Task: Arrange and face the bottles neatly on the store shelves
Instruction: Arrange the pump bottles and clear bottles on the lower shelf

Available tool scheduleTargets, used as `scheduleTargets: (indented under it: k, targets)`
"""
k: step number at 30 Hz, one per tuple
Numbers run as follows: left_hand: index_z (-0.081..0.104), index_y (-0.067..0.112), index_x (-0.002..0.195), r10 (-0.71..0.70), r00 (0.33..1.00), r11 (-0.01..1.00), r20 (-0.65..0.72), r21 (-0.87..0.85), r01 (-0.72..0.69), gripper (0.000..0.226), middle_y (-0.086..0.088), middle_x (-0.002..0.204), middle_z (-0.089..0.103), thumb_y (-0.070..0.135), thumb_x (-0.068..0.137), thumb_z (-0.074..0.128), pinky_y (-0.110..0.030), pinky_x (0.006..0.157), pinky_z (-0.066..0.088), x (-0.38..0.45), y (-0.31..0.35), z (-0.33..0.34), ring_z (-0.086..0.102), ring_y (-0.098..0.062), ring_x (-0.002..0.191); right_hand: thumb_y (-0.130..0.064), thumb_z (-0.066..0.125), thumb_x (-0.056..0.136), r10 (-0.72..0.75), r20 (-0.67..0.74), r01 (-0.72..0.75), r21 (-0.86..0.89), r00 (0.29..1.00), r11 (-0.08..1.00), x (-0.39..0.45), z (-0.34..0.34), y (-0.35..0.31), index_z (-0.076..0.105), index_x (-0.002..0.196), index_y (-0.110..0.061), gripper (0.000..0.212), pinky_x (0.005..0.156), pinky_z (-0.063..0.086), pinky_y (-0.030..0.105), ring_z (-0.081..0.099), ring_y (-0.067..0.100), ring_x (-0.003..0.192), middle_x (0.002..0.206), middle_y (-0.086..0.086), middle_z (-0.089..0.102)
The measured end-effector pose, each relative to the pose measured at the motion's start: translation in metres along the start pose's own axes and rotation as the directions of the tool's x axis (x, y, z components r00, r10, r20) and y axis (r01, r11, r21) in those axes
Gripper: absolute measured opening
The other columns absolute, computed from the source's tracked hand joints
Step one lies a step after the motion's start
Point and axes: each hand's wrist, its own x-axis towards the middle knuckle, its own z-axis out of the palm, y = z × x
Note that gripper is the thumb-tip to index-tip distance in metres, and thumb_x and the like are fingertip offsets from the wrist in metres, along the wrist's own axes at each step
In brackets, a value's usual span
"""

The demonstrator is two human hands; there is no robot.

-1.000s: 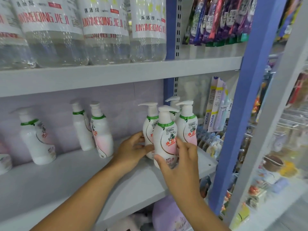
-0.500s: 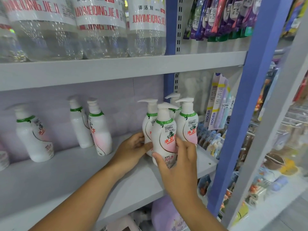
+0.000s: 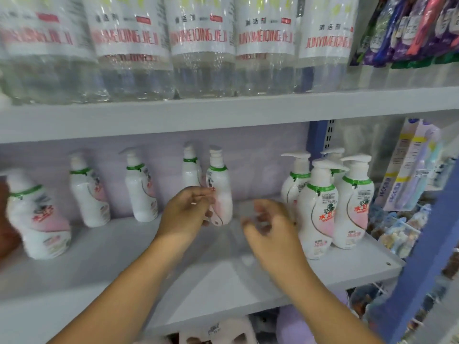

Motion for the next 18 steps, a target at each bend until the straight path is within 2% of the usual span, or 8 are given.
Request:
scheduleTargets:
  k: [2, 4, 7, 9, 11, 12, 14, 18]
  targets:
    - [0.069, 0.025, 0.099, -0.011, 0.997, 0.999, -0.078, 0.052, 0.015, 0.017, -0.007, 0.100, 0.074, 0.010, 0.094, 0.062, -0.043, 0.084, 0.061, 0.016, -0.007, -0.028, 0.071, -0.023, 0.080, -0.039, 0.077, 0.085, 0.133, 0.101, -0.127, -0.059, 0.986, 0.990, 0.035, 0.033, -0.003, 0.047, 0.143, -0.021, 0.068, 0.105, 0.045, 0.034, 0.053, 0.017, 0.122, 0.134, -0.001, 0.049]
    - [0.066, 0.024, 0.105, -0.040, 0.989, 0.994, -0.139, 0.097, 0.054, 0.017, -0.007, 0.104, 0.074, 0.016, 0.091, 0.065, -0.041, 0.089, 0.059, 0.038, -0.019, -0.044, 0.072, -0.025, 0.088, -0.049, 0.083, 0.074, 0.186, 0.153, -0.178, -0.060, 0.971, 0.982, 0.062, 0.065, -0.002, 0.045, 0.146, -0.019, 0.087, 0.107, 0.047, 0.040, 0.054, 0.022, 0.126, 0.138, 0.003, 0.050]
    - [0.059, 0.018, 0.126, -0.024, 0.988, 0.973, -0.153, 0.223, 0.058, 0.039, -0.003, 0.118, 0.066, 0.029, 0.091, 0.072, -0.031, 0.087, 0.052, 0.069, -0.027, -0.043, 0.065, -0.022, 0.102, -0.052, 0.089, 0.061, 0.154, 0.079, -0.155, 0.003, 0.985, 0.988, 0.074, 0.092, 0.007, 0.056, 0.111, -0.021, 0.067, 0.080, 0.059, 0.041, 0.069, 0.022, 0.098, 0.110, 0.005, 0.065]
    - [0.055, 0.015, 0.133, -0.002, 0.995, 0.931, -0.103, 0.363, 0.040, 0.054, -0.001, 0.122, 0.063, 0.040, 0.090, 0.074, -0.025, 0.085, 0.042, 0.086, -0.033, -0.036, 0.061, -0.020, 0.112, -0.037, 0.087, 0.072, 0.152, 0.037, -0.152, 0.005, 0.988, 0.988, 0.067, 0.092, -0.003, 0.053, 0.105, -0.020, 0.051, 0.071, 0.052, 0.031, 0.067, 0.018, 0.092, 0.105, 0.001, 0.064]
    - [0.054, 0.020, 0.132, -0.020, 0.999, 0.876, -0.041, 0.481, 0.037, 0.064, 0.006, 0.122, 0.065, 0.057, 0.084, 0.073, -0.025, 0.083, 0.041, 0.095, -0.036, -0.029, 0.061, -0.017, 0.107, -0.027, 0.080, 0.080, 0.173, 0.047, -0.173, -0.003, 0.984, 0.985, 0.056, 0.081, -0.014, 0.053, 0.095, -0.026, 0.031, 0.062, 0.048, 0.020, 0.066, 0.008, 0.083, 0.094, -0.007, 0.065]
    - [0.054, 0.022, 0.129, -0.027, 0.999, 0.858, -0.029, 0.513, 0.038, 0.069, 0.007, 0.120, 0.067, 0.065, 0.079, 0.073, -0.029, 0.083, 0.046, 0.099, -0.038, -0.026, 0.063, -0.017, 0.104, -0.023, 0.078, 0.081, 0.183, 0.068, -0.183, -0.006, 0.981, 0.983, 0.050, 0.074, -0.017, 0.053, 0.087, -0.029, 0.027, 0.062, 0.049, 0.017, 0.064, 0.001, 0.078, 0.087, -0.012, 0.064]
    - [0.053, 0.021, 0.127, -0.033, 0.999, 0.842, -0.032, 0.538, 0.045, 0.074, 0.006, 0.115, 0.066, 0.068, 0.074, 0.075, -0.033, 0.082, 0.050, 0.104, -0.040, -0.022, 0.066, -0.022, 0.104, -0.020, 0.077, 0.082, 0.205, 0.091, -0.207, 0.003, 0.974, 0.978, 0.034, 0.058, -0.020, 0.054, 0.085, -0.033, 0.026, 0.074, 0.057, 0.026, 0.065, 0.000, 0.080, 0.086, -0.015, 0.067]
    - [0.054, 0.022, 0.120, -0.024, 1.000, 0.860, 0.016, 0.510, 0.013, 0.070, 0.007, 0.108, 0.068, 0.062, 0.069, 0.081, -0.036, 0.082, 0.054, 0.113, -0.044, -0.024, 0.067, -0.019, 0.097, -0.017, 0.078, 0.086, 0.203, 0.115, -0.213, 0.087, 0.973, 0.973, -0.009, 0.016, -0.016, 0.056, 0.113, -0.039, 0.041, 0.090, 0.054, 0.023, 0.068, -0.004, 0.099, 0.111, -0.019, 0.072]
